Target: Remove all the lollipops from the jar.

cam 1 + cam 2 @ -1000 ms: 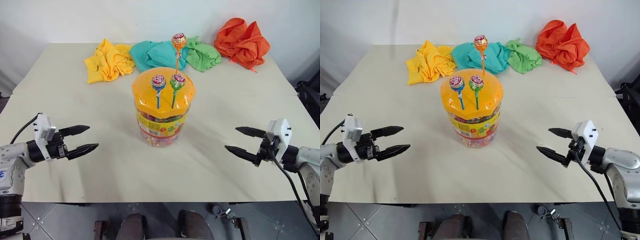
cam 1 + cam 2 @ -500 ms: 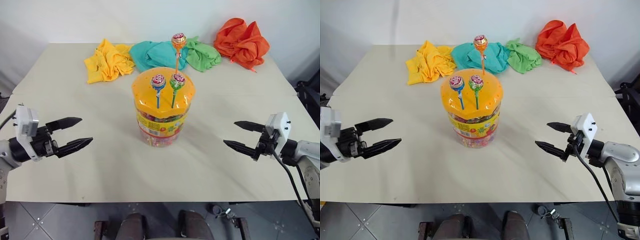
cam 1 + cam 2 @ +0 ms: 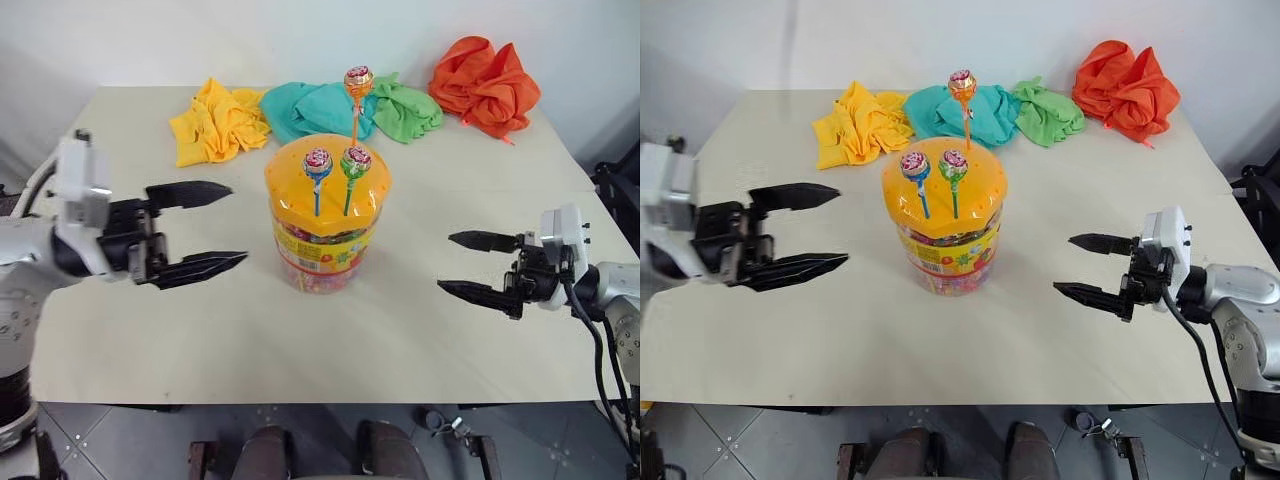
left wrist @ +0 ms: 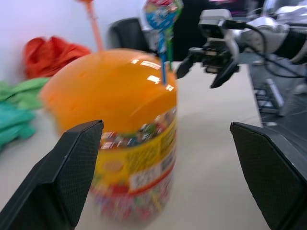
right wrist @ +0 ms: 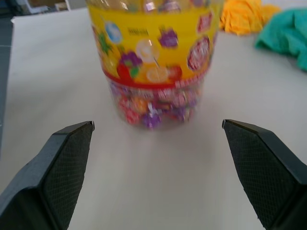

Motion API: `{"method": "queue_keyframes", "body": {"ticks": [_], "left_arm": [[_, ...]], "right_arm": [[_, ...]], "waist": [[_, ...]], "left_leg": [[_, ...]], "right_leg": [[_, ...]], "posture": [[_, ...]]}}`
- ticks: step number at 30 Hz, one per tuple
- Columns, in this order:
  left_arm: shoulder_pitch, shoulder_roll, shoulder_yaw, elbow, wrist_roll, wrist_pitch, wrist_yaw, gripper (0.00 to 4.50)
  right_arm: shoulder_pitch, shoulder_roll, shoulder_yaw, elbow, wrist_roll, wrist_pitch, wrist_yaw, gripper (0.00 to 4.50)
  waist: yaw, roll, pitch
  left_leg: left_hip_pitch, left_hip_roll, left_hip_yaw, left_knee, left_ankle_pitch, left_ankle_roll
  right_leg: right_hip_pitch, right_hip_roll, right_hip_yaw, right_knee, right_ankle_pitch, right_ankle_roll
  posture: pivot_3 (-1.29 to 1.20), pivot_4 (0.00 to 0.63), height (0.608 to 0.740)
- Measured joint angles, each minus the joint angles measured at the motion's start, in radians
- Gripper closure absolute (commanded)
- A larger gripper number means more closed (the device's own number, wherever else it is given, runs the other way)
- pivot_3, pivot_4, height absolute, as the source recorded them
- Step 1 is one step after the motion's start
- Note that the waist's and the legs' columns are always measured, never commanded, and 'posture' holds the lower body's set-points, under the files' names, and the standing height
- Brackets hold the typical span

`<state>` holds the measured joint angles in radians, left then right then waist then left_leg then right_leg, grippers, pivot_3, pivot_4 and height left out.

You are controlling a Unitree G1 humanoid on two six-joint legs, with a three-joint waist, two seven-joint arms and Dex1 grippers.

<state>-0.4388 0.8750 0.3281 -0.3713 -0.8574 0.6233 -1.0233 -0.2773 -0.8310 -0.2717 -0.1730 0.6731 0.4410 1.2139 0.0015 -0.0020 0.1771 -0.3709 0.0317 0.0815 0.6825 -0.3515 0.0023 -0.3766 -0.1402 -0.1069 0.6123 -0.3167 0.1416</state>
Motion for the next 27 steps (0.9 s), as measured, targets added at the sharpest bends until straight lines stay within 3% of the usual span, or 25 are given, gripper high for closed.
{"method": "queue_keyframes", "body": {"ticks": [8,15,23,27], "left_arm": [[-0.225,-0.099,-0.190,0.138,0.091,-0.039,0.000,0.00],[-0.335,-0.168,-0.252,0.226,0.117,-0.056,-0.040,0.00],[-0.379,-0.226,-0.292,0.270,0.129,-0.067,-0.107,0.00],[-0.413,-0.275,-0.308,0.294,0.149,-0.099,-0.124,0.94]], "right_arm": [[-0.093,-0.050,-0.068,-0.107,0.146,0.128,-0.069,0.02],[-0.091,-0.057,-0.128,-0.238,0.250,0.194,-0.158,0.02],[-0.022,-0.059,-0.182,-0.270,0.258,0.193,-0.216,0.02],[-0.004,-0.062,-0.208,-0.281,0.259,0.191,-0.225,0.00]], "waist": [[0.009,-0.001,0.001],[0.022,-0.002,0.001],[0.027,-0.003,0.002],[0.025,-0.003,0.002]], "left_leg": [[-0.001,0.000,0.001,0.001,0.000,0.000],[-0.001,0.000,0.002,0.001,0.000,0.000],[-0.001,0.000,0.002,0.002,0.000,0.000],[-0.001,0.000,0.002,0.002,0.000,0.000]], "right_leg": [[0.000,0.001,0.000,0.000,0.000,0.000],[0.000,0.001,0.000,-0.001,0.000,0.000],[0.000,0.001,0.000,0.000,0.000,0.001],[0.000,0.001,0.000,0.000,0.000,0.001]], "posture": [[0.00,0.150,0.740],[0.00,0.150,0.740],[0.00,0.150,0.740],[0.00,0.150,0.740]]}}
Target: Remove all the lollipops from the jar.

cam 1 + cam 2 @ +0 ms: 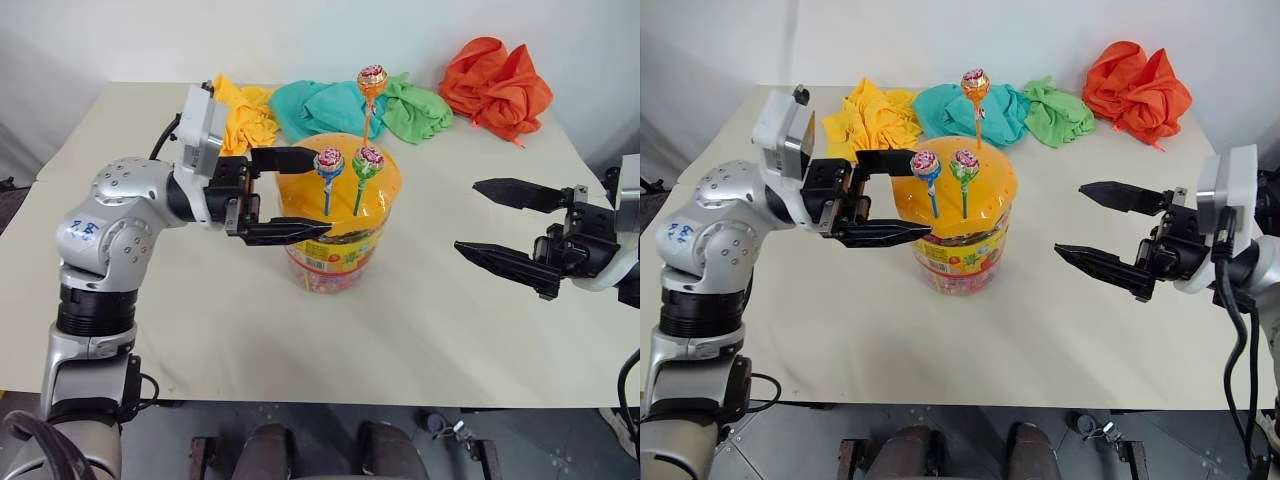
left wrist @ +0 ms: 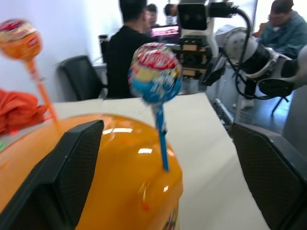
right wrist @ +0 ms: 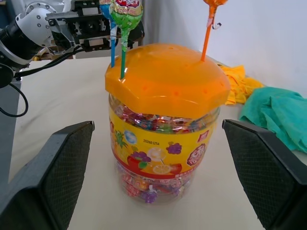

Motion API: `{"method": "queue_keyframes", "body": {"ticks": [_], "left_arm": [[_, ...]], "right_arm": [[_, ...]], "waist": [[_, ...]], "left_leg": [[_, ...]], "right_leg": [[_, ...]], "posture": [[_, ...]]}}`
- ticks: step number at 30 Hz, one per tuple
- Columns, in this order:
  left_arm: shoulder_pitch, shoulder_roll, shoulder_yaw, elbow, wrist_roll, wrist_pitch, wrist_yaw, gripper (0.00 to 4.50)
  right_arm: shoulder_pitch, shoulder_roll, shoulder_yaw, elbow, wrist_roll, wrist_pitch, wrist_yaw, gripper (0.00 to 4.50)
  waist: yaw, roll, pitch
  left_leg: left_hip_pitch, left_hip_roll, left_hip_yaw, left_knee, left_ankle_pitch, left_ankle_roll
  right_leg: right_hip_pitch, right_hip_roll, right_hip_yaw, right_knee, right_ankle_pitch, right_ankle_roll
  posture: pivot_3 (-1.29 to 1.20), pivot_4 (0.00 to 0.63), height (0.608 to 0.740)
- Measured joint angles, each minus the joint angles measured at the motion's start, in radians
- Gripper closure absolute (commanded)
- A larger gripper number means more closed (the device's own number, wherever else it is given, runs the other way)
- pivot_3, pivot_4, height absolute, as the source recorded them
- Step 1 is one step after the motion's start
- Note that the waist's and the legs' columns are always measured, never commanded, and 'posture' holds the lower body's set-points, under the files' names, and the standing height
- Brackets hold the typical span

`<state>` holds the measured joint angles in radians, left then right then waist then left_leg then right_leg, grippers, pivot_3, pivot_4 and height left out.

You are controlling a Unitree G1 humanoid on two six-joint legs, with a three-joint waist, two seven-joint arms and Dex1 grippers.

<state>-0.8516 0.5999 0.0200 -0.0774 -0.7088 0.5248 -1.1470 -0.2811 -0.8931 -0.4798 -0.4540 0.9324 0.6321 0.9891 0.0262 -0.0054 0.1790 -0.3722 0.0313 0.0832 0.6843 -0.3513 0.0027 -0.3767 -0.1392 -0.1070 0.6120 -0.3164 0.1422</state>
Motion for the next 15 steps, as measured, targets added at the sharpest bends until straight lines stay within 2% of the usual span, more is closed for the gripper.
{"method": "queue_keyframes", "body": {"ticks": [11,15], "left_arm": [[-0.037,-0.030,0.003,0.045,0.015,-0.003,-0.011,4.42],[-0.043,-0.031,0.016,0.056,0.008,0.000,-0.009,4.49]], "right_arm": [[0.030,-0.002,-0.034,-0.031,0.010,0.000,-0.025,0.00],[0.031,-0.002,-0.037,-0.033,0.021,-0.001,-0.035,0.00]], "waist": [[-0.001,0.000,0.000],[0.000,0.000,0.000]], "left_leg": [[0.000,0.000,0.000,0.000,0.000,0.000],[0.000,0.000,0.000,0.000,0.000,0.000]], "right_leg": [[0.000,0.000,0.000,0.000,0.000,0.000],[0.000,0.000,0.000,0.000,0.000,0.000]], "posture": [[0.00,0.150,0.740],[0.00,0.150,0.740]]}}
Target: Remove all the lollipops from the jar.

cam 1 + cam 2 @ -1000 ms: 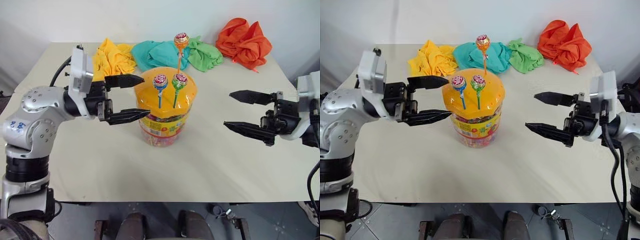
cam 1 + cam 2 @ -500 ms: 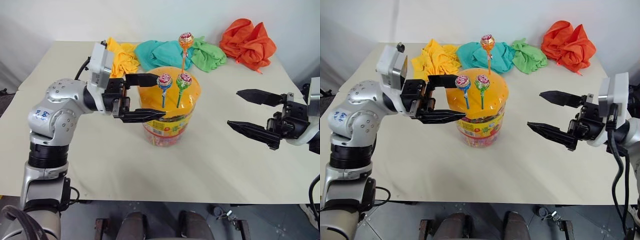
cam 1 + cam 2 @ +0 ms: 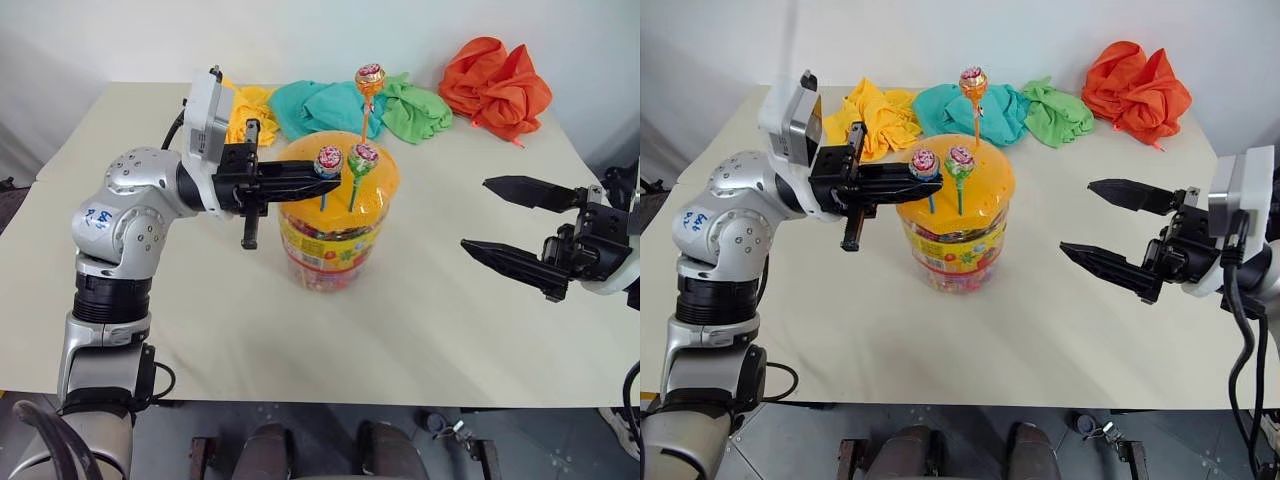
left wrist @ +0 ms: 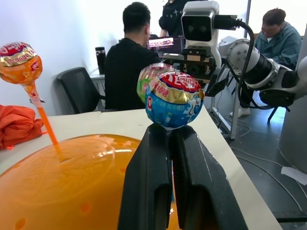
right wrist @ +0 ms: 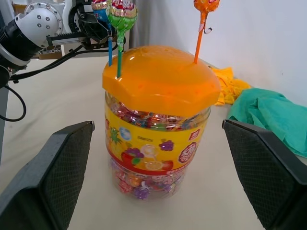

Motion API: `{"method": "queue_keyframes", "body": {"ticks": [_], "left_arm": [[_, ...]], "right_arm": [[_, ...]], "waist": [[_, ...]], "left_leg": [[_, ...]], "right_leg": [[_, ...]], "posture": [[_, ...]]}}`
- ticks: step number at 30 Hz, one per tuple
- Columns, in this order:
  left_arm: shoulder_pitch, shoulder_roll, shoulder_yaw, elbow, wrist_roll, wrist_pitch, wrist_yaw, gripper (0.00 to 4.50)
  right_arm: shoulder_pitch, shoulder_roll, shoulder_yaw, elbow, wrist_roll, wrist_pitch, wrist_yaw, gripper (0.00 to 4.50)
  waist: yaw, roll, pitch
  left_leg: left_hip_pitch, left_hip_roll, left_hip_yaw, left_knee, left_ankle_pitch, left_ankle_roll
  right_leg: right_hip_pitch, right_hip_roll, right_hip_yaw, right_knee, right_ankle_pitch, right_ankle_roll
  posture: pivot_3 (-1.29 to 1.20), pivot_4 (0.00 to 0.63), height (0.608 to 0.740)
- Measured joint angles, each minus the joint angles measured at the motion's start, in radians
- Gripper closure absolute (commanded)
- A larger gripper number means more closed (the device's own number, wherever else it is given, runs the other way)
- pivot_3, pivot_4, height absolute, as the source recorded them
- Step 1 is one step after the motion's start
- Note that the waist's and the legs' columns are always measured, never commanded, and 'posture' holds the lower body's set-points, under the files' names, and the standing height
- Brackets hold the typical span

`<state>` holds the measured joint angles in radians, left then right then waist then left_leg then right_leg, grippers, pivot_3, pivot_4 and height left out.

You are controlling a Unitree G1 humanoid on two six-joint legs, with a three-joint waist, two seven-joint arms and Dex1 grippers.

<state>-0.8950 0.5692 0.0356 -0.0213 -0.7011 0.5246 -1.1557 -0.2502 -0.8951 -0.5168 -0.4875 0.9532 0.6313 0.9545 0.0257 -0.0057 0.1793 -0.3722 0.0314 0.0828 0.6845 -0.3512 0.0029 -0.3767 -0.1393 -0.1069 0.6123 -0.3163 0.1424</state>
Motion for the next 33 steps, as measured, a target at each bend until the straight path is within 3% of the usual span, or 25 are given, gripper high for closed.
{"method": "queue_keyframes", "body": {"ticks": [12,17,26,33], "left_arm": [[-0.137,0.005,0.133,0.077,-0.038,0.065,0.156,4.49],[-0.128,0.160,0.149,0.103,0.032,0.204,0.312,4.49],[0.218,0.366,0.212,-0.011,0.066,0.736,0.569,4.49],[0.397,0.395,0.221,-0.046,0.121,0.988,0.691,4.49]], "right_arm": [[-0.046,-0.013,0.005,0.021,0.020,0.000,0.016,0.00],[-0.055,-0.039,0.049,0.027,0.020,-0.001,0.093,0.00],[-0.095,-0.015,0.153,0.071,-0.006,-0.028,0.126,0.00],[-0.129,0.019,0.219,0.114,-0.047,-0.064,0.145,0.00]], "waist": [[-0.002,-0.001,0.001],[-0.010,-0.001,0.001],[-0.012,-0.003,0.001],[0.000,-0.004,0.002]], "left_leg": [[0.000,0.000,0.000,0.000,0.000,0.000],[0.000,0.000,-0.001,0.000,0.000,0.000],[0.000,0.001,-0.003,0.000,0.000,0.000],[0.000,0.000,-0.002,0.000,0.000,0.000]], "right_leg": [[0.000,0.000,0.000,0.000,0.000,0.000],[0.000,0.001,0.000,0.000,0.000,0.000],[0.000,0.000,0.001,0.000,0.000,0.000],[0.000,0.000,0.001,0.000,0.000,0.000]], "posture": [[0.00,0.150,0.740],[0.00,0.150,0.740],[0.00,0.150,0.740],[0.00,0.150,0.740]]}}
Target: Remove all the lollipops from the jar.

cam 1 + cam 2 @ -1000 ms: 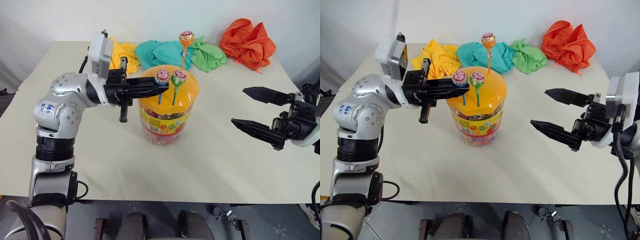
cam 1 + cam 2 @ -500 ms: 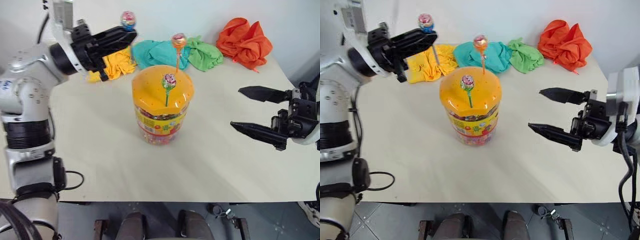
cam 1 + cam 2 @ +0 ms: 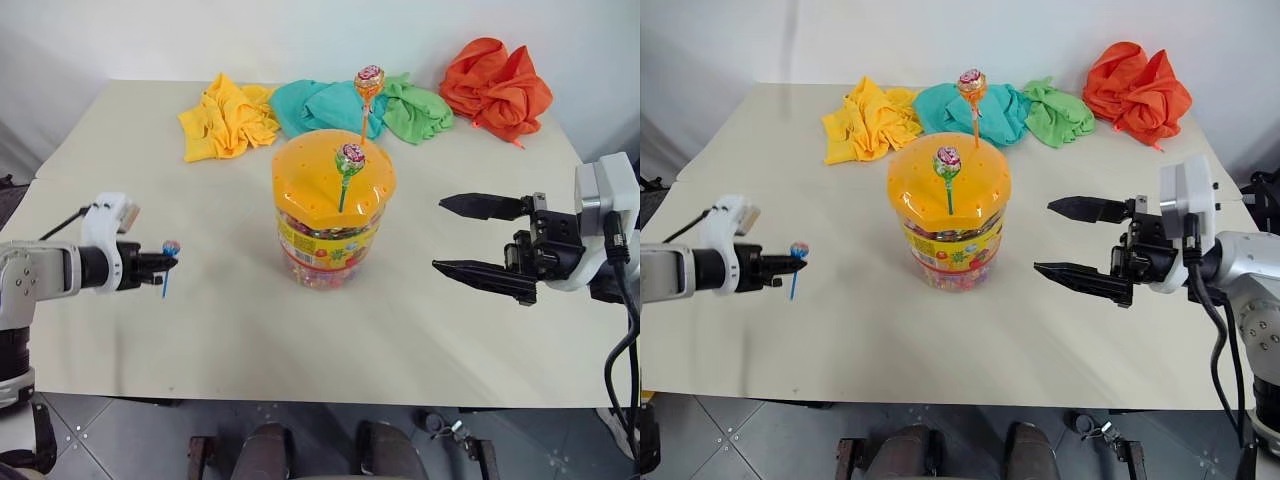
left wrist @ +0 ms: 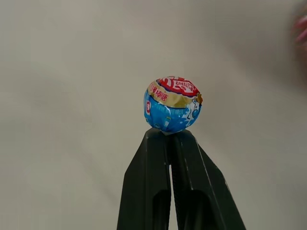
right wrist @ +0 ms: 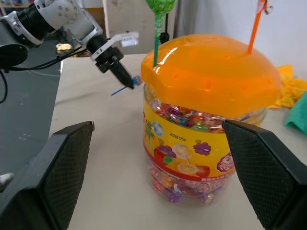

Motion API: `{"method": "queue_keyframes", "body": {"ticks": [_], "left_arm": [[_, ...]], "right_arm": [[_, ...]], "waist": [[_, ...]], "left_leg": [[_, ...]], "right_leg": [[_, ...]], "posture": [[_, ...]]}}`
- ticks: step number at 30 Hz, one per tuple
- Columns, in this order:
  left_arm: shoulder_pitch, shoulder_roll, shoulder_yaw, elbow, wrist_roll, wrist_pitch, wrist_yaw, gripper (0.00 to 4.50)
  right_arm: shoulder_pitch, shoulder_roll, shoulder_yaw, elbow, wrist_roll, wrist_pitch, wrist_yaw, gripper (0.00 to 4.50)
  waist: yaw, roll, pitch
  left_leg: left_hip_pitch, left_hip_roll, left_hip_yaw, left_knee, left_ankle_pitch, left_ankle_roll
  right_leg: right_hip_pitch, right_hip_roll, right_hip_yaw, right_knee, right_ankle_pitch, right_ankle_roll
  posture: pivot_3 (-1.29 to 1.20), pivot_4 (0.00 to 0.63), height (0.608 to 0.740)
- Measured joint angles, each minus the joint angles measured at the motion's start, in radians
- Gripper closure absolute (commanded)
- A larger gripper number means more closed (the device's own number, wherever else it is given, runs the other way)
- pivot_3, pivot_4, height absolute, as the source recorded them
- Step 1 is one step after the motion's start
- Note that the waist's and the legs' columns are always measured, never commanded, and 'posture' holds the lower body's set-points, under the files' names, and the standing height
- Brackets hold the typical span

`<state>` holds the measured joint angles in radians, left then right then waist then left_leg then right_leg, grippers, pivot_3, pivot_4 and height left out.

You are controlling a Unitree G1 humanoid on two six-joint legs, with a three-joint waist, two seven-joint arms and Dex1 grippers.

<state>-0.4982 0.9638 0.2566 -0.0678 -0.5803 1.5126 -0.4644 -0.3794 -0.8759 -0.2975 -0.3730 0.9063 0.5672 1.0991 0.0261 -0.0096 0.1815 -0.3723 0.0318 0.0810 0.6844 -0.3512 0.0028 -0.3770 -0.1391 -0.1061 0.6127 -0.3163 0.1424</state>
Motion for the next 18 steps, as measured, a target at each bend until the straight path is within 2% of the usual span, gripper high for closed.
{"method": "queue_keyframes", "body": {"ticks": [1,4,13,16,18], "left_arm": [[0.013,0.000,-0.001,0.001,0.014,0.019,0.017,4.49],[0.015,-0.001,0.000,0.003,0.034,0.060,0.039,3.77],[-0.079,0.001,0.000,0.004,0.037,0.101,0.043,1.02],[-0.104,0.044,-0.009,0.003,0.030,0.088,0.004,0.06],[-0.158,0.097,-0.021,-0.005,-0.001,0.051,-0.068,0.02]], "right_arm": [[-0.001,0.006,0.004,0.004,-0.004,-0.002,0.000,0.00],[-0.001,0.022,0.020,0.012,-0.019,-0.006,0.000,0.00],[-0.008,0.025,0.019,0.022,-0.023,-0.017,0.000,0.00],[-0.009,0.014,0.015,0.028,-0.028,-0.018,0.000,0.00],[-0.024,-0.005,0.011,0.040,-0.034,-0.019,0.000,0.00]], "waist": [[-0.001,0.000,0.000],[-0.001,0.000,0.000],[-0.003,0.000,0.000],[-0.003,-0.001,0.000],[-0.003,-0.001,0.001]], "left_leg": [[0.000,0.000,0.000,0.000,0.000,0.000],[0.000,0.000,0.001,0.000,0.000,0.000],[0.000,0.000,0.002,0.000,0.000,0.000],[0.000,0.000,0.002,0.000,0.000,0.000],[0.000,0.000,0.003,0.000,0.000,0.000]], "right_leg": [[0.000,0.000,0.000,0.000,0.000,0.000],[0.000,0.000,0.000,0.000,0.000,0.000],[-0.001,0.000,0.000,0.000,0.000,0.000],[-0.001,0.000,0.001,0.000,0.000,0.000],[-0.002,0.000,0.001,0.000,0.000,0.000]], "posture": [[0.00,0.150,0.740],[0.00,0.150,0.740],[0.00,0.150,0.740],[0.00,0.150,0.740],[0.00,0.150,0.740]]}}
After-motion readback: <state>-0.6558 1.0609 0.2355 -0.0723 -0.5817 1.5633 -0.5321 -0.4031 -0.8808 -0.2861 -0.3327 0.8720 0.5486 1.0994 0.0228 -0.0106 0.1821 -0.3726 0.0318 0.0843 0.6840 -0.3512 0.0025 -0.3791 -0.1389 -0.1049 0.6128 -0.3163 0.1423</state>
